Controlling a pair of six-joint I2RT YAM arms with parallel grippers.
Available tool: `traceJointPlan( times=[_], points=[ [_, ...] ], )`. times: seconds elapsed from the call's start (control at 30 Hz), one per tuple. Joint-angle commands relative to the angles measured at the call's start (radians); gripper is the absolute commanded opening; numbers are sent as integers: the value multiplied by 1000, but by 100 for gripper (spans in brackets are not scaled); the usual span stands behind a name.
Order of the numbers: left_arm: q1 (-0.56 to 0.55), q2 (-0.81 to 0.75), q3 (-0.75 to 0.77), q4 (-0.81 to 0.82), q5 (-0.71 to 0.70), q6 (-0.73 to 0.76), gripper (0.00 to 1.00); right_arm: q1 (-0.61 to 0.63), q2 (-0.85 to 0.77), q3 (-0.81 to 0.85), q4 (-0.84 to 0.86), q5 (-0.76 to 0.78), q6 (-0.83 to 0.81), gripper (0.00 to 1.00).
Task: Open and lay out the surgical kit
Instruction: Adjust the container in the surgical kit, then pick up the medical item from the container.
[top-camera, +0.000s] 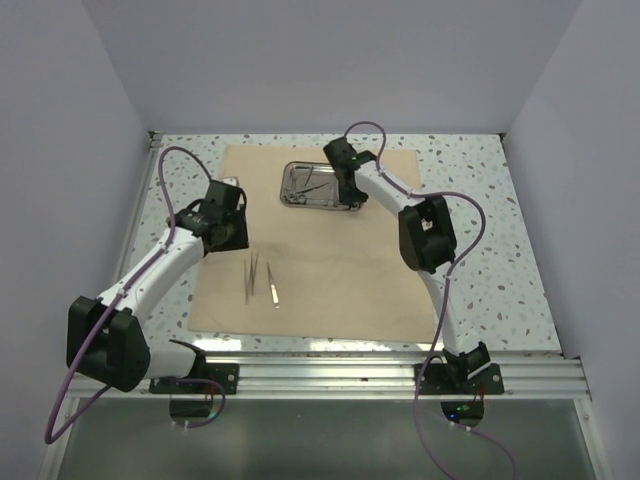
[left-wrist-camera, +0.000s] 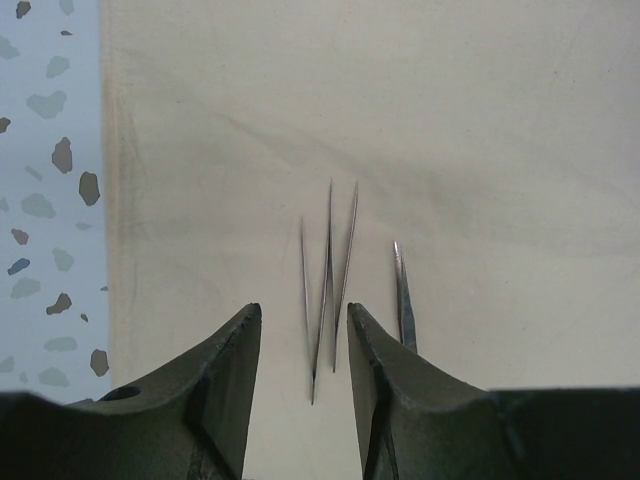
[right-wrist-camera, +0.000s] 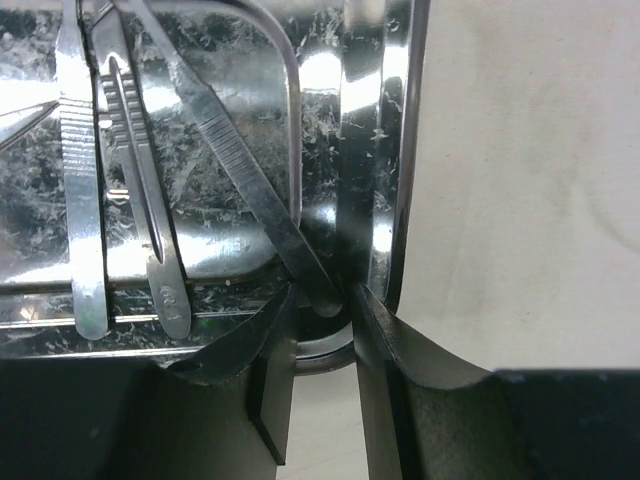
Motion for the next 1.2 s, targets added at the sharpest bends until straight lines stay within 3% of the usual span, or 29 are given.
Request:
traceJointPlan(
  times=[0.0,0.5,0.67,0.87,1.07,1.17],
  points=[
    [10,8,8,19,14,30,43,-50,64,-69,-138,21,-32,33],
    [10,16,14,13,16,26,43,-52,173,130,-116,-166,-92,38],
    [10,26,26,10,15,26,43,-52,192,126,-116,-192,-95,38],
    [10,49,35,15,16,26,43,-45,152,36,-98,-238,-81,34],
    [9,62,37,24,18,26,42,-21,121,-53,-86,-306,-98,25],
    [10,62,35,25,19,26,42,-16,116,-86,-76,-330,-98,16]
  ],
)
